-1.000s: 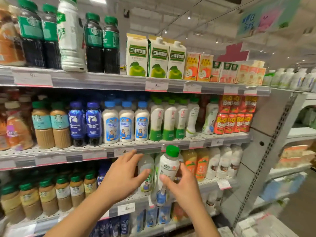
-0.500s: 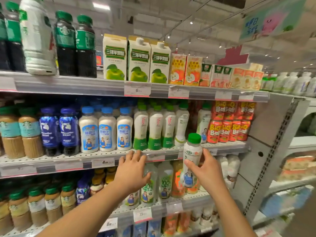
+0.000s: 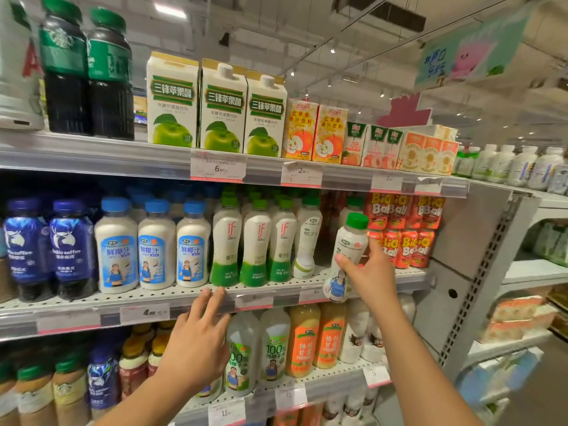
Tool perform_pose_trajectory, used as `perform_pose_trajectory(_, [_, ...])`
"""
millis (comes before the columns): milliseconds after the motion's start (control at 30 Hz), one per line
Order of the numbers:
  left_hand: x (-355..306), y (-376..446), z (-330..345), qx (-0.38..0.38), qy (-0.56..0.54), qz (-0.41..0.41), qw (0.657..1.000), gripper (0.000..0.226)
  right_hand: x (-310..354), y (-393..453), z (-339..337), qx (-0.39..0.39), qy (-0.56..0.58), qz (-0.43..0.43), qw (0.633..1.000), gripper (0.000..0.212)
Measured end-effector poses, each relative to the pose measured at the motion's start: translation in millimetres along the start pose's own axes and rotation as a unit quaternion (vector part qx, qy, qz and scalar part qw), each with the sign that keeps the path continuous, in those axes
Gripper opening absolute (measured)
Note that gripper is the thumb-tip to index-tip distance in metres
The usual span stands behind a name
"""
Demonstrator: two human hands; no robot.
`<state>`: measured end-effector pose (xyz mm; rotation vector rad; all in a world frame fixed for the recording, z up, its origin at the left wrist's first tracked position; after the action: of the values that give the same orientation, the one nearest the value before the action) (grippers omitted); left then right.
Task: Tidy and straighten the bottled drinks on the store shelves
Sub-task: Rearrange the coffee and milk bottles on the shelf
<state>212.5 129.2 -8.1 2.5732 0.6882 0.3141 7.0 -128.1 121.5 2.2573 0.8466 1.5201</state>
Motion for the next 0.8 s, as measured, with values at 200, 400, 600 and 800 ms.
perform_pose_trajectory(200, [-3, 1, 5, -0.008, -0.006, -0.003, 1.0, 0.047, 4, 41, 15, -0.005, -0.002, -0.002, 1.0, 0.066])
perform_pose_trajectory(400, [-1, 3, 8, -0.016, -0.018, 0.001, 1.0, 0.05, 0, 52, 37, 0.016, -0.007, -0.017, 1.0, 0.054])
perform_pose_trajectory(600, [0, 6, 10, -0.033, -0.007, 0.013, 0.999, 0.048, -19, 54, 45, 0.005, -0.002, 0.006, 1.0, 0.051])
perform_pose_trajectory(800, [0, 6, 11, -0.032, -0.011, 0.01, 0.999, 0.043, -44, 13, 52, -0.035, -0.097, 0.027, 0.994, 0.062])
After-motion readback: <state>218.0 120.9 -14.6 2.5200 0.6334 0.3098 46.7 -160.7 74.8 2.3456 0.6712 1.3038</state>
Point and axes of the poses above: each hand's wrist, its own y-axis towards the middle knuckle, its own z-axis out of the palm, x = y × z, the point moved 9 cm from there along y, towards the middle knuckle, and after that the axes turned 4 degrees about -x, right-handed, at the moved point
